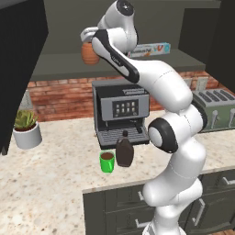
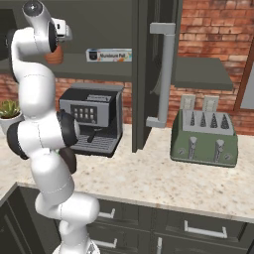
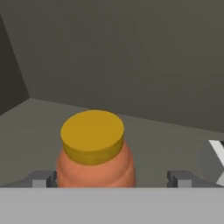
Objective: Pick the syrup bottle and honey bottle from the cabinet and place them next to the mug.
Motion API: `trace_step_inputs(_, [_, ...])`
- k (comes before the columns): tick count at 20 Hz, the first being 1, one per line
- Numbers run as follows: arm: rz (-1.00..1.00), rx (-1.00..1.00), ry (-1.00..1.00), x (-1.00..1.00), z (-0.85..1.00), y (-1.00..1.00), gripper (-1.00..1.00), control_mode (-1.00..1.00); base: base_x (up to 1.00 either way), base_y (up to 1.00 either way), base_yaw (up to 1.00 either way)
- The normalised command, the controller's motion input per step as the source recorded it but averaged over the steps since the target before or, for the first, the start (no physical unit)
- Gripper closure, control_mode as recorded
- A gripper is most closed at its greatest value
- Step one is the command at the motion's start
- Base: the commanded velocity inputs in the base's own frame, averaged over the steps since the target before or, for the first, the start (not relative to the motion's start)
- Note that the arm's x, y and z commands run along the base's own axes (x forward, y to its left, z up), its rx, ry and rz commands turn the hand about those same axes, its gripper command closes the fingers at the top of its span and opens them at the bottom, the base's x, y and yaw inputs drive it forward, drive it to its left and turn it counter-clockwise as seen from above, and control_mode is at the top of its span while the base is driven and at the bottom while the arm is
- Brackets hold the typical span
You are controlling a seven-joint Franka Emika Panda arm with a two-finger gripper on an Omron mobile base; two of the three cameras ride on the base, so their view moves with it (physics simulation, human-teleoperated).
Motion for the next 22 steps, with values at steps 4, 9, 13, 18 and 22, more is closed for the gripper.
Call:
trace_step_inputs(4, [0.00, 0.00, 0.00, 0.05, 0.00, 0.02, -1.00, -1.00, 0.00, 0.00, 0.00])
trace_step_inputs(9, [0.00, 0.00, 0.00, 0.01, 0.00, 0.14, -1.00, -1.00, 0.00, 0.00, 0.00])
trace_step_inputs(13, [0.00, 0.00, 0.00, 0.00, 0.00, 0.23, -1.00, -1.00, 0.00, 0.00, 0.00])
trace_step_inputs(18, [0.00, 0.00, 0.00, 0.05, 0.00, 0.13, -1.00, -1.00, 0.00, 0.00, 0.00])
trace_step_inputs(22, [0.00, 0.00, 0.00, 0.12, 0.00, 0.00, -1.00, -1.00, 0.00, 0.00, 0.00])
